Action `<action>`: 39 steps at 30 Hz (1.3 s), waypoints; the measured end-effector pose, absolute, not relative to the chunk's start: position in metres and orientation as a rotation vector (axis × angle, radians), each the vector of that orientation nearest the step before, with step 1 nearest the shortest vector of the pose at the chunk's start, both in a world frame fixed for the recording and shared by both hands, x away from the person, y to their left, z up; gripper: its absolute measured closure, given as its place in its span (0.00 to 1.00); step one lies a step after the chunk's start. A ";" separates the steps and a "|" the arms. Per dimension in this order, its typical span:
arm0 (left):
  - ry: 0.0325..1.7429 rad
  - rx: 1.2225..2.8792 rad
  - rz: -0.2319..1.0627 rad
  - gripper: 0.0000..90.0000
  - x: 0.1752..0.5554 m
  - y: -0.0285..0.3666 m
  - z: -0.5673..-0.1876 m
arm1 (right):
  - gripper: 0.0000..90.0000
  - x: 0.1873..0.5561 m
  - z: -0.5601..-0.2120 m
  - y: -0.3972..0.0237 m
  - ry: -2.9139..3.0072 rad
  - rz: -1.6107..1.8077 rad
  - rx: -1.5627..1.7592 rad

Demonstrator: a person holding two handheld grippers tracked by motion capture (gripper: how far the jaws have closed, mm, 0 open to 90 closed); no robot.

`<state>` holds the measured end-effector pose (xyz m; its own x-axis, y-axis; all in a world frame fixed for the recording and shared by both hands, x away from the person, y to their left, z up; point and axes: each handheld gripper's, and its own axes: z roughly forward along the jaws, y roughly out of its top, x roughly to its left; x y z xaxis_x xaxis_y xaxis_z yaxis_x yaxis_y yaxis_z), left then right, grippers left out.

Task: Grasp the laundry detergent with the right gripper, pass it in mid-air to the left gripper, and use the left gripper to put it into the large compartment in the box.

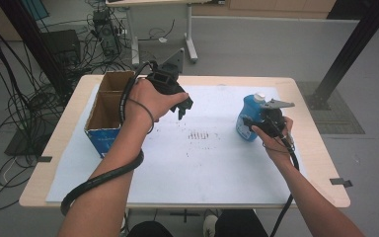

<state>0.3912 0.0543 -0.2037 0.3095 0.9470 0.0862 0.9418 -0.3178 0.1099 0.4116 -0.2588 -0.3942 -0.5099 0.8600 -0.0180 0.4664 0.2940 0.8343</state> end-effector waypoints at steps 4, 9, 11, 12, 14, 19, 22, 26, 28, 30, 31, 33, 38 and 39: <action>1.774 2.527 0.236 0.07 0.392 0.056 -0.198 | 0.50 0.414 -0.384 -0.262 2.131 1.134 1.174; 1.692 2.580 0.261 0.07 0.391 0.055 -0.193 | 0.50 0.418 -0.362 -0.259 2.210 1.149 1.114; 1.632 2.620 0.279 0.07 0.391 0.053 -0.191 | 0.50 0.419 -0.355 -0.257 2.235 1.153 1.093; 1.603 2.643 0.270 0.07 0.391 0.053 -0.191 | 0.49 0.420 -0.351 -0.256 2.248 1.159 1.081; 1.573 2.657 0.269 0.06 0.392 0.054 -0.189 | 0.49 0.421 -0.343 -0.253 2.279 1.170 1.052; 1.483 2.691 0.274 0.06 0.394 0.057 -0.182 | 0.49 0.423 -0.326 -0.243 2.348 1.182 0.976; 1.411 2.717 0.289 0.06 0.394 0.058 -0.176 | 0.49 0.425 -0.320 -0.236 2.386 1.192 0.936; 1.328 2.750 0.305 0.06 0.395 0.060 -0.165 | 0.49 0.428 -0.313 -0.224 2.442 1.226 0.877; 1.274 2.758 0.303 0.06 0.395 0.060 -0.158 | 0.49 0.428 -0.310 -0.216 2.471 1.248 0.837; 1.195 2.772 0.288 0.05 0.393 0.060 -0.154 | 0.49 0.427 -0.307 -0.209 2.497 1.273 0.795; 1.195 2.772 0.288 0.06 0.393 0.060 -0.154 | 0.49 0.427 -0.307 -0.209 2.497 1.273 0.795; 1.125 2.803 0.315 0.05 0.392 0.058 -0.152 | 0.49 0.426 -0.303 -0.197 2.532 1.320 0.738; 1.019 2.847 0.317 0.06 0.389 0.057 -0.147 | 0.49 0.425 -0.298 -0.178 2.587 1.349 0.633; 0.991 2.853 0.315 0.06 0.388 0.057 -0.145 | 0.49 0.425 -0.298 -0.174 2.596 1.354 0.593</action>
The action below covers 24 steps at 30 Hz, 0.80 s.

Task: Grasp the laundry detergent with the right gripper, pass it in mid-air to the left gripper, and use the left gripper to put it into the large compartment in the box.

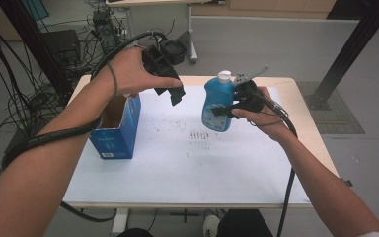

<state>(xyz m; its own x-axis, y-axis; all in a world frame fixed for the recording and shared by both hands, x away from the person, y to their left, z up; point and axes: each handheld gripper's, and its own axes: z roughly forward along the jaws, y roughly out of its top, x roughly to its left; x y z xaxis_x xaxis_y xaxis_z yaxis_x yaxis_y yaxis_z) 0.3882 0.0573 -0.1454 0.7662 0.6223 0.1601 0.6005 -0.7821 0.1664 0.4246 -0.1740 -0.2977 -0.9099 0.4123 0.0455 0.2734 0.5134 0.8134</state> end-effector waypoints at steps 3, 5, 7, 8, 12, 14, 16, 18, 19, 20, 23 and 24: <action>0.912 2.903 0.340 0.06 0.386 0.055 -0.141 | 0.49 0.421 -0.297 -0.162 2.627 1.376 0.533; 0.876 2.915 0.355 0.06 0.384 0.054 -0.137 | 0.49 0.419 -0.297 -0.153 2.645 1.379 0.485; 0.856 2.913 0.352 0.06 0.384 0.054 -0.134 | 0.49 0.419 -0.297 -0.149 2.652 1.378 0.467; 0.833 2.912 0.361 0.06 0.383 0.054 -0.130 | 0.49 0.417 -0.298 -0.141 2.666 1.384 0.428; 0.766 2.917 0.355 0.05 0.381 0.052 -0.120 | 0.49 0.415 -0.297 -0.130 2.698 1.424 0.365; 0.751 2.925 0.348 0.05 0.379 0.051 -0.120 | 0.49 0.414 -0.297 -0.128 2.699 1.429 0.354; 0.731 2.946 0.335 0.05 0.377 0.050 -0.121 | 0.49 0.411 -0.295 -0.121 2.709 1.438 0.310; 0.714 2.970 0.344 0.06 0.376 0.049 -0.123 | 0.49 0.409 -0.294 -0.117 2.718 1.446 0.286; 0.715 2.969 0.337 0.05 0.375 0.049 -0.124 | 0.49 0.408 -0.293 -0.115 2.726 1.451 0.275; 0.715 2.969 0.337 0.06 0.375 0.049 -0.124 | 0.49 0.408 -0.293 -0.115 2.726 1.451 0.275; 0.698 2.968 0.324 0.06 0.372 0.049 -0.123 | 0.49 0.403 -0.292 -0.108 2.740 1.472 0.232; 0.693 2.969 0.319 0.06 0.370 0.048 -0.123 | 0.49 0.400 -0.292 -0.104 2.747 1.475 0.214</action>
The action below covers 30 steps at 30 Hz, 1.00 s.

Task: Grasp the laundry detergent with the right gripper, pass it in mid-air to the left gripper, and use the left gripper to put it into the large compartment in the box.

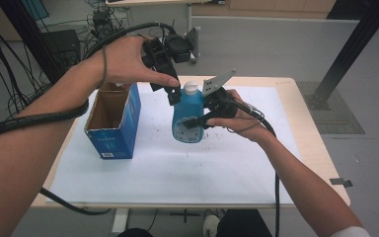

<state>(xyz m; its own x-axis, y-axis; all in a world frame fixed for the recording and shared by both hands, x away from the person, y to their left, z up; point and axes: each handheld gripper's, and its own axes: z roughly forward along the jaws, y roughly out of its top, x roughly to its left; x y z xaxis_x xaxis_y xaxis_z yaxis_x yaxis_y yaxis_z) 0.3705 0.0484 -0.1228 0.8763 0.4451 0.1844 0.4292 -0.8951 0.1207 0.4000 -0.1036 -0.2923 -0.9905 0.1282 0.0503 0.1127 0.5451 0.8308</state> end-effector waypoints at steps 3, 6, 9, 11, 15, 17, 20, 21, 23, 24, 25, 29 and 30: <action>0.676 2.969 0.319 0.06 0.368 0.047 -0.122 | 0.49 0.397 -0.293 -0.098 2.747 1.479 0.188; 0.659 2.975 0.310 0.06 0.366 0.046 -0.122 | 0.49 0.393 -0.294 -0.093 2.746 1.509 0.160; 0.635 2.987 0.295 0.05 0.363 0.044 -0.123 | 0.49 0.390 -0.293 -0.088 2.744 1.525 0.136; 0.624 2.993 0.289 0.06 0.363 0.043 -0.124 | 0.49 0.388 -0.293 -0.085 2.743 1.534 0.122; 0.602 3.005 0.270 0.06 0.360 0.040 -0.126 | 0.49 0.385 -0.293 -0.082 2.751 1.531 0.091; 0.587 3.013 0.263 0.06 0.360 0.039 -0.127 | 0.49 0.383 -0.293 -0.080 2.755 1.529 0.077; 0.579 3.024 0.239 0.06 0.359 0.038 -0.130 | 0.49 0.382 -0.292 -0.079 2.752 1.528 0.057; 0.572 3.020 0.235 0.06 0.358 0.038 -0.131 | 0.49 0.381 -0.291 -0.078 2.754 1.528 0.056; 0.558 3.028 0.226 0.06 0.357 0.036 -0.132 | 0.49 0.380 -0.290 -0.078 2.751 1.533 0.042; 0.557 3.029 0.227 0.06 0.357 0.035 -0.133 | 0.49 0.379 -0.289 -0.077 2.753 1.532 0.041; 0.551 3.030 0.226 0.06 0.356 0.034 -0.133 | 0.49 0.378 -0.288 -0.077 2.753 1.530 0.035; 0.519 3.038 0.209 0.06 0.354 0.032 -0.136 | 0.49 0.375 -0.285 -0.075 2.748 1.520 0.010; 0.516 3.040 0.206 0.06 0.354 0.031 -0.137 | 0.49 0.374 -0.284 -0.075 2.744 1.520 0.001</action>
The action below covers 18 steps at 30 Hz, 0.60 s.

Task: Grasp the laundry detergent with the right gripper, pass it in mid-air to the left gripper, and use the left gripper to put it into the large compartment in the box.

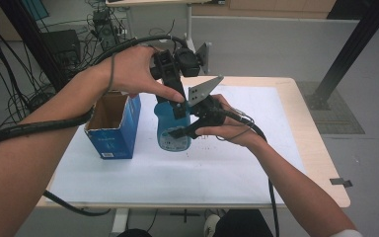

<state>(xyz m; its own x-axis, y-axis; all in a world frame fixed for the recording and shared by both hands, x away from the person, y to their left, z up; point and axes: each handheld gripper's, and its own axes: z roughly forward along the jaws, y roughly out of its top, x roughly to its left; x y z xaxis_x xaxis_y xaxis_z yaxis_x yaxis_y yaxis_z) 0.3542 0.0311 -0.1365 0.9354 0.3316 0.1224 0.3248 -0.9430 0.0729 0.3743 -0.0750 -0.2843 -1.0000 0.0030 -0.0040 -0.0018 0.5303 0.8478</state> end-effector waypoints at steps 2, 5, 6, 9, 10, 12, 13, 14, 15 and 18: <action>0.518 3.036 0.201 0.06 0.354 0.031 -0.137 | 0.49 0.374 -0.284 -0.075 2.745 1.520 -0.001; 0.515 3.028 0.184 0.05 0.355 0.029 -0.140 | 0.49 0.373 -0.283 -0.076 2.747 1.520 -0.010; 0.504 3.031 0.184 0.05 0.356 0.029 -0.140 | 0.49 0.373 -0.282 -0.076 2.750 1.519 -0.010; 0.507 3.028 0.175 0.05 0.357 0.028 -0.143 | 0.49 0.374 -0.281 -0.078 2.747 1.520 -0.017; 0.500 3.033 0.172 0.06 0.358 0.027 -0.144 | 0.49 0.374 -0.281 -0.078 2.746 1.520 -0.017; 0.502 3.030 0.160 0.05 0.358 0.026 -0.146 | 0.49 0.374 -0.280 -0.080 2.742 1.518 -0.017; 0.497 3.032 0.156 0.06 0.358 0.026 -0.147 | 0.49 0.374 -0.280 -0.080 2.740 1.517 -0.018; 0.496 3.028 0.149 0.06 0.358 0.025 -0.147 | 0.49 0.374 -0.279 -0.081 2.739 1.516 -0.019; 0.481 3.034 0.147 0.06 0.359 0.025 -0.148 | 0.49 0.374 -0.279 -0.081 2.746 1.522 -0.016; 0.475 3.036 0.147 0.05 0.360 0.023 -0.148 | 0.49 0.375 -0.278 -0.082 2.741 1.530 -0.017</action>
<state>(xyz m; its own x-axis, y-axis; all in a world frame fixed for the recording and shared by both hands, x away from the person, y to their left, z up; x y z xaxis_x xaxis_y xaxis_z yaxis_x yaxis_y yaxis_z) 0.3600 0.0232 -0.1478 0.9477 0.3078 0.0842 0.3015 -0.9502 0.0792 0.3753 -0.0825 -0.2781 -0.9999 -0.0085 -0.0073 -0.0107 0.5248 0.8512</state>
